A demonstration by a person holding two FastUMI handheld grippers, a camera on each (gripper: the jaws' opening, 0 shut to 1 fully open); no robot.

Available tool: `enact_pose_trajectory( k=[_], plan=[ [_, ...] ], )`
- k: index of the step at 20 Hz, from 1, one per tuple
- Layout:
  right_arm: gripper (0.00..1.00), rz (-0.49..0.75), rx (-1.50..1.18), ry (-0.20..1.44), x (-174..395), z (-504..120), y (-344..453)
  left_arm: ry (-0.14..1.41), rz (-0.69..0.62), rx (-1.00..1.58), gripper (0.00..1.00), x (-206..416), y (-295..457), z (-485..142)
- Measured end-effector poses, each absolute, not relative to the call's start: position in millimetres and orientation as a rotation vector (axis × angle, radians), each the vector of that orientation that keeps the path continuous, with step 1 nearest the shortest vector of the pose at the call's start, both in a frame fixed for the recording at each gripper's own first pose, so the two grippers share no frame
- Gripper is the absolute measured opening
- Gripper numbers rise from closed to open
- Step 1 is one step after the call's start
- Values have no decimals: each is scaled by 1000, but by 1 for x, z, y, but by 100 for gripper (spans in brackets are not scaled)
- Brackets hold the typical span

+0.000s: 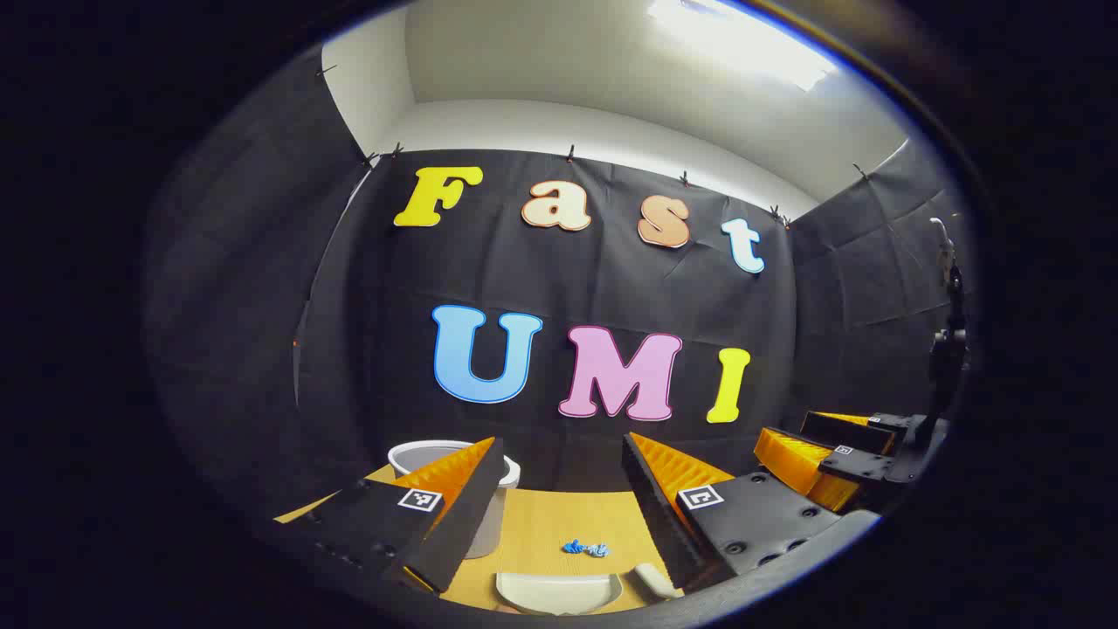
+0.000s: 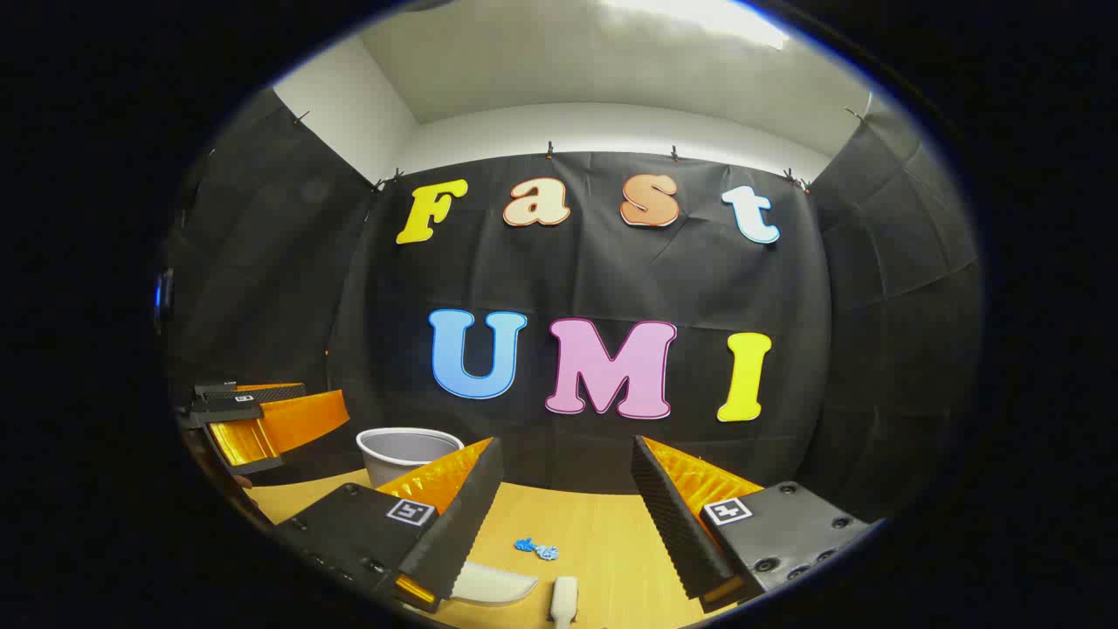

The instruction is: Pick up the small broom and dustpan from the desktop, sweep the trash into the dustpan with the broom, and then empty the trash into the garbage bin.

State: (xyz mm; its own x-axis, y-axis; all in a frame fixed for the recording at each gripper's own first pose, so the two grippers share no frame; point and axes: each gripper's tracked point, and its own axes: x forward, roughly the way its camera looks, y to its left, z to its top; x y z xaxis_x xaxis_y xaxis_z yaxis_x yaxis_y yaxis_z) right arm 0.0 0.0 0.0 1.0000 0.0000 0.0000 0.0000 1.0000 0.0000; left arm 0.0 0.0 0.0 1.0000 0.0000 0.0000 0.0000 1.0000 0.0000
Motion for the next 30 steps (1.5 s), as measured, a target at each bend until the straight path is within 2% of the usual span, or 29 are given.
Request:
enact_pose_trajectory(
  k=[16,21,23,30],
  plan=[
    [95,1,-19,8,-16,0,2,65,0,37,80,-9,-5,-19],
    [95,-5,-14,22,-19,-3,0,79,36,4,81,-11,4,-24],
    [95,3,-6,39,-17,-7,2,109,85,35,80,-12,13,-32],
    [95,46,-21,78,-1,-15,0,231,75,-5,81,-5,3,-60]
  ],
)
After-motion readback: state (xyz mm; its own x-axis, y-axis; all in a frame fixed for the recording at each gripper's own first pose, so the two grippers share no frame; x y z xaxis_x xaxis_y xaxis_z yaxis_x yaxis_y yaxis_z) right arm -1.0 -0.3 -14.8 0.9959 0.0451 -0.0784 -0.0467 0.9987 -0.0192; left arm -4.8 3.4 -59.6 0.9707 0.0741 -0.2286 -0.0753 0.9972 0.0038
